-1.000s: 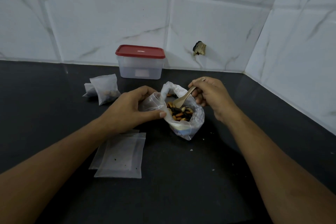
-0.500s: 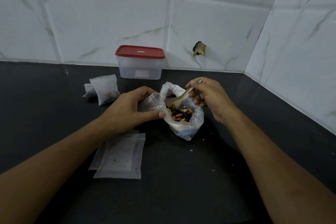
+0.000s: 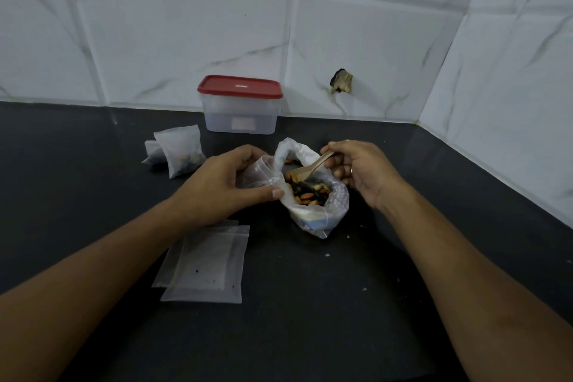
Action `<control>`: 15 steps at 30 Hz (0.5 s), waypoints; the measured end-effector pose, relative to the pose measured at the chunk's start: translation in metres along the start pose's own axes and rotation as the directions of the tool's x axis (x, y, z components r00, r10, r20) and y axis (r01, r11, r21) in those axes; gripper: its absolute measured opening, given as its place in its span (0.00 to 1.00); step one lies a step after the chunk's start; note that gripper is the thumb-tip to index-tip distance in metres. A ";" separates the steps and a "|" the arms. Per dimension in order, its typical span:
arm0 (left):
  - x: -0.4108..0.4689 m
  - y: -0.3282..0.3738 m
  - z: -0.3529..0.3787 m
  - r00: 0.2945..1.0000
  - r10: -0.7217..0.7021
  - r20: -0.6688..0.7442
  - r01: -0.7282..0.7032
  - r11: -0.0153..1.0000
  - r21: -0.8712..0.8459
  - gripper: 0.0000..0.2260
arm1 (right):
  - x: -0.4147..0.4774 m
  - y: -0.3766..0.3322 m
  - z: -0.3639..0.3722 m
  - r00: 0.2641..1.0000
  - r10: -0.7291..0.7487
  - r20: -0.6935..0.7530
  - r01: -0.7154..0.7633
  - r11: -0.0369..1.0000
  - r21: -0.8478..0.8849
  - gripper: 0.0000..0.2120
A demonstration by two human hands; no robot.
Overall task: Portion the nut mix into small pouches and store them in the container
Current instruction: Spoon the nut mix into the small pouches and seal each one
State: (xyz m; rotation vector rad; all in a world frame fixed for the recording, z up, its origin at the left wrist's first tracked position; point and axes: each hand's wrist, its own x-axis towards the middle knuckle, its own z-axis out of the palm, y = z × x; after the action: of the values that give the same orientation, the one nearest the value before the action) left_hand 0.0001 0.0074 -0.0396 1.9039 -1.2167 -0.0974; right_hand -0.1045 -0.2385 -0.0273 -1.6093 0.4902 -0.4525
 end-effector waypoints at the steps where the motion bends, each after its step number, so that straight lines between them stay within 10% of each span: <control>1: 0.000 0.000 0.000 1.000 0.000 -0.001 0.000 1.000 -0.001 0.29 | 0.001 0.000 -0.001 1.000 0.018 -0.015 -0.018 1.000 0.018 0.11; 15: 0.000 0.000 0.000 1.000 -0.008 0.001 0.008 1.000 0.001 0.29 | -0.001 -0.002 0.000 0.998 0.062 -0.012 -0.061 0.998 0.022 0.11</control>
State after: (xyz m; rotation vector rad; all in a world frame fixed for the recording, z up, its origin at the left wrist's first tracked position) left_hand 0.0003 0.0075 -0.0395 1.9097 -1.2100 -0.1016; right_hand -0.1052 -0.2378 -0.0249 -1.5675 0.5411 -0.4202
